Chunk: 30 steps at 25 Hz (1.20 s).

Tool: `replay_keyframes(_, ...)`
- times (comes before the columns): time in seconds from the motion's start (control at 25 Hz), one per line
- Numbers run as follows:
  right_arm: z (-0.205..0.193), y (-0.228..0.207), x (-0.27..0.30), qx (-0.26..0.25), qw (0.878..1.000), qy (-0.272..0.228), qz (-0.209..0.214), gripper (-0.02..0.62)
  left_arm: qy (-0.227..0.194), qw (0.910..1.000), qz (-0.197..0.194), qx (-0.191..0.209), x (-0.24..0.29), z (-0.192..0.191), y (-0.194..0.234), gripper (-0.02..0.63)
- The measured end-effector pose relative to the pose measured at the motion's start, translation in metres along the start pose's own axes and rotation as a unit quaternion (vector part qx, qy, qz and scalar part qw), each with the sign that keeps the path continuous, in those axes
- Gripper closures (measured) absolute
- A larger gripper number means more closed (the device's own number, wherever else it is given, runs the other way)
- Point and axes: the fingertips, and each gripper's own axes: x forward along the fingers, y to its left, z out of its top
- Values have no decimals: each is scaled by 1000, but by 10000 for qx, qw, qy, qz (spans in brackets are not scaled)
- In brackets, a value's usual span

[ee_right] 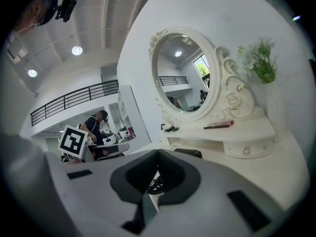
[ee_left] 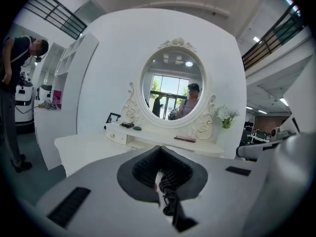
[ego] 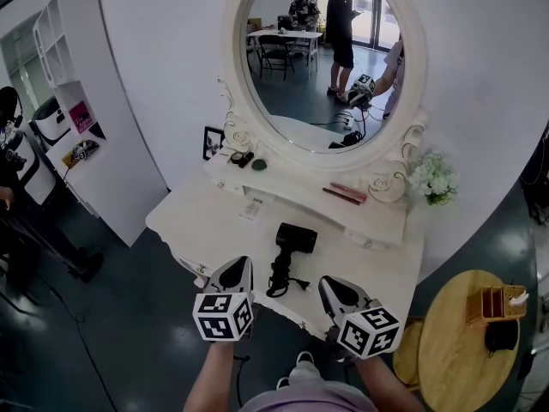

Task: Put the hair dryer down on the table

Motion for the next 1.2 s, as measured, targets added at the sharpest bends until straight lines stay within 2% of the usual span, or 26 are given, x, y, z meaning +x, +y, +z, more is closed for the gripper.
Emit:
replay_keyframes(0.44,-3,8,-5,-64,10000,1,13,593,-142,9998,-2,108,-25,-6,2,606)
replay_keyframes(1.2,-5,18,-6,-309,9994,35,127,594,-245,9997,16,-48,-37,-9,0,606)
